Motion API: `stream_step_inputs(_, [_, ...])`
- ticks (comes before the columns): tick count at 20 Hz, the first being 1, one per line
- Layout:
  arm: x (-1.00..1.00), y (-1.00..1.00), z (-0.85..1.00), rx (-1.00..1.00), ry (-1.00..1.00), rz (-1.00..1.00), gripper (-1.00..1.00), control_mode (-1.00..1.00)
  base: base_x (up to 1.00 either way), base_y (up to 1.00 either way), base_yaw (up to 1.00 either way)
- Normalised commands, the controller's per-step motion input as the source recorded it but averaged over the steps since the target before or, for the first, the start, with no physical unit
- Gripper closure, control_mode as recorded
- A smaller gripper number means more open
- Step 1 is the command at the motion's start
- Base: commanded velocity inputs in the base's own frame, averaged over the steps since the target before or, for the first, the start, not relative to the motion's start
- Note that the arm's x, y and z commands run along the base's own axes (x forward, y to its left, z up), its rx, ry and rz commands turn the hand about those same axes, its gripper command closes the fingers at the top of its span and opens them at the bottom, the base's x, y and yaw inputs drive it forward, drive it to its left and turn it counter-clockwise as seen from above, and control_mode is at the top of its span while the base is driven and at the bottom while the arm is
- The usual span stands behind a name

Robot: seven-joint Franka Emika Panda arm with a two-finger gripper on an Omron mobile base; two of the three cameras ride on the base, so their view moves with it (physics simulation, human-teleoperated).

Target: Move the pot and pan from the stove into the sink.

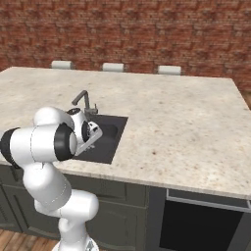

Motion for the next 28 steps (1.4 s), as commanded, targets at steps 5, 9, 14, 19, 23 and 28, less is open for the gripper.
stream_step_inputs(5, [0.09, 0.0, -0.22, -0.03, -0.04, 0.0, 1.0, -1.0, 0.0, 0.0, 0.0])
stream_step_inputs(9, [0.08, 0.0, -0.19, 0.0, -0.07, 0.0, 1.0, -1.0, 0.0, 0.0, 0.0])
stream_step_inputs(14, [0.12, 0.0, -0.27, 0.0, -0.04, 0.0, 1.0, -1.0, 0.0, 0.0, 0.0])
stream_step_inputs(19, [0.02, 0.0, -0.05, 0.0, -0.01, 0.01, 1.0, -1.0, 0.0, 0.0, 0.0])
stream_step_inputs(23, [0.0, 0.0, 0.0, 0.0, 0.0, 0.0, 1.0, -1.0, 0.0, 0.0, 0.0])
stream_step_inputs(28, [0.11, 0.0, -0.22, 0.0, -0.03, 0.0, 1.0, -1.0, 0.0, 0.0, 0.0])
